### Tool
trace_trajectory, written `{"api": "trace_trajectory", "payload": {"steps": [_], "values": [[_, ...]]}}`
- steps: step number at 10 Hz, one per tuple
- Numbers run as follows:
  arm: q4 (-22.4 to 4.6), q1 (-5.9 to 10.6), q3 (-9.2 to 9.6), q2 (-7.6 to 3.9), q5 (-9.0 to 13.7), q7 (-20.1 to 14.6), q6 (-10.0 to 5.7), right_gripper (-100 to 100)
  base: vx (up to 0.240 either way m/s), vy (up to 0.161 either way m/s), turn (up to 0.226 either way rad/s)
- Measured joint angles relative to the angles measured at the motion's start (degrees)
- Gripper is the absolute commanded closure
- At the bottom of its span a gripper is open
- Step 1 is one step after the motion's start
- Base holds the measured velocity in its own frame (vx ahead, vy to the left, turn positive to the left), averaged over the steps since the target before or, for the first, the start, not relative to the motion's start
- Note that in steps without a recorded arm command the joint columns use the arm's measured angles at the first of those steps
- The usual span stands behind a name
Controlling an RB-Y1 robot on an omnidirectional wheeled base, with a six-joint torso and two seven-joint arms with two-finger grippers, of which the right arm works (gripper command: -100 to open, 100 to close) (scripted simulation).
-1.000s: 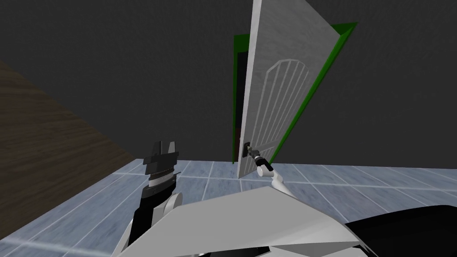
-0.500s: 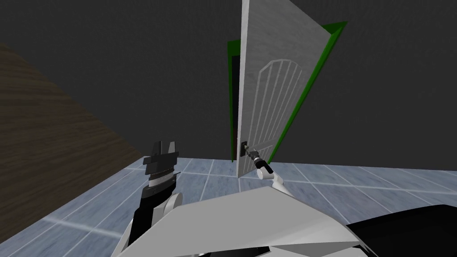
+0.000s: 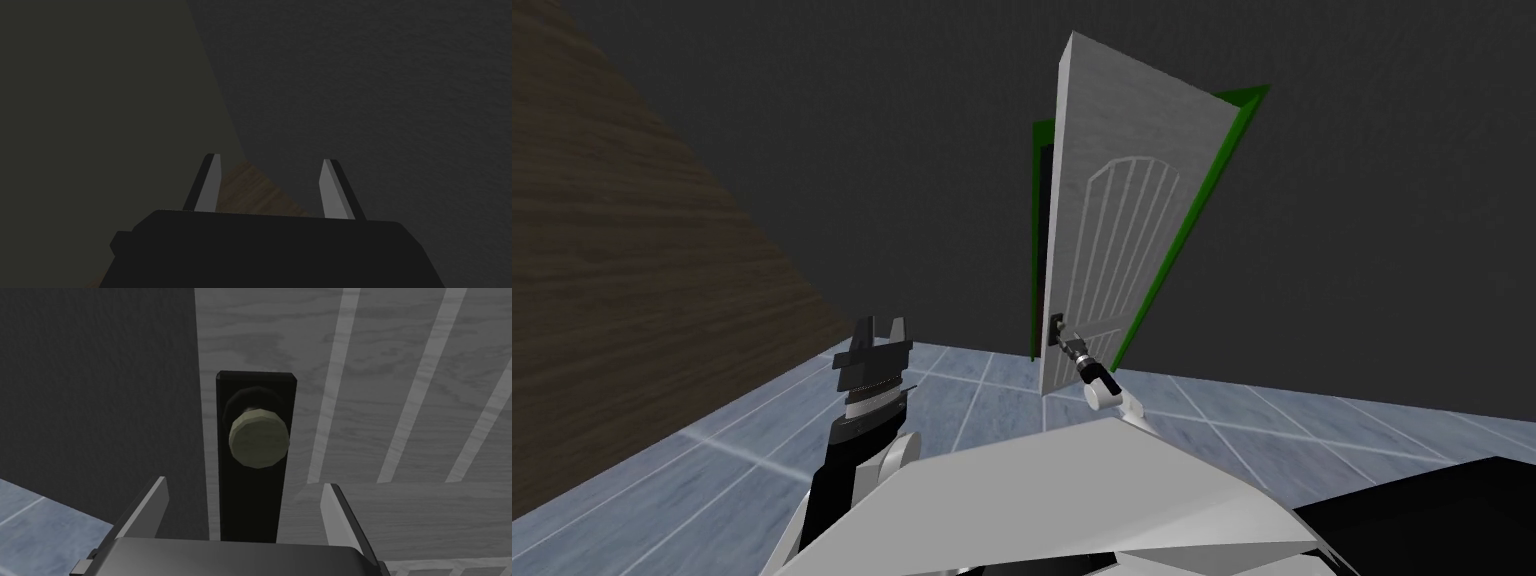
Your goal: Pull the door open
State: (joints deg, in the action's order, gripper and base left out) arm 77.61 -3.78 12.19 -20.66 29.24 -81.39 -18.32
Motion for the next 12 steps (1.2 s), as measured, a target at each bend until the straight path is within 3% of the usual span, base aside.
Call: {"api": "trace_trajectory", "payload": {"steps": [2,5,7,8,12], "values": [[0.7,-0.71,1.11,-0.5,-0.2,-0.7,-1.19,-100,-0.011,-0.028,0.101],[-1.3,-0.95,-0.95,-2.53,0.9,-2.2,-2.85,-100,0.193,0.083,0.231],[-3.9,-0.38,-2.21,-4.58,1.8,-4.0,-4.5,-100,0.171,0.047,0.107],[-4.0,-0.28,-2.3,-4.69,1.8,-4.2,-4.68,100,-0.009,-0.008,-0.07],[-4.0,-0.35,-2.33,-4.74,1.8,-3.9,-4.43,100,-0.027,-0.011,0.007]]}}
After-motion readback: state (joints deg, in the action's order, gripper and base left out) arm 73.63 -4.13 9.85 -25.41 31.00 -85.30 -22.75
